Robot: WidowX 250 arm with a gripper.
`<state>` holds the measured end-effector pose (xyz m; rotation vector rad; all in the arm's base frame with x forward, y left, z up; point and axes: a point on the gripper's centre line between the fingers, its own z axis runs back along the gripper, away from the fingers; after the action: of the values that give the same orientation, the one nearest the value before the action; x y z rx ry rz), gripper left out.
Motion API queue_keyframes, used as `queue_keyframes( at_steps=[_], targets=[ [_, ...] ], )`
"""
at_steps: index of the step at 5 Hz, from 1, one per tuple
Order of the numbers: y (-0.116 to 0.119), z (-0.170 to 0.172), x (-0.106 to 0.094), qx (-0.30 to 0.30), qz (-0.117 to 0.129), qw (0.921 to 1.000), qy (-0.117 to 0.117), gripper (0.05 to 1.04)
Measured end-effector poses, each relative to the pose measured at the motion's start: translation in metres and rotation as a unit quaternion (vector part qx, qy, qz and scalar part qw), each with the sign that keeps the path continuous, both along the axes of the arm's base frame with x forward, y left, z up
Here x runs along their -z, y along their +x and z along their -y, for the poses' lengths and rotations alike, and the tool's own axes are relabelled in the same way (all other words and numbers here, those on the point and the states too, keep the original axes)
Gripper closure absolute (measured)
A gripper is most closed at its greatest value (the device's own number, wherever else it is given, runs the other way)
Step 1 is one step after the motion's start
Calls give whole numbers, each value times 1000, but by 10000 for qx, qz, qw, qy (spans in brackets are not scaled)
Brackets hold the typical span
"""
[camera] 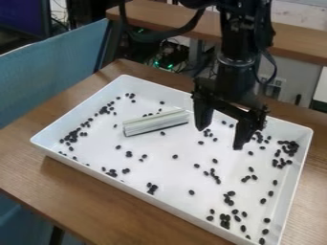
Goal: Sweep into pile
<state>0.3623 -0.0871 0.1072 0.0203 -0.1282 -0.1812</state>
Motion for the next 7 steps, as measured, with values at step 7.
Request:
queue_keyframes(
  at_steps=[7],
  targets=[
    [46,-164,56,3330,-489,9380,832,82]
  ],
)
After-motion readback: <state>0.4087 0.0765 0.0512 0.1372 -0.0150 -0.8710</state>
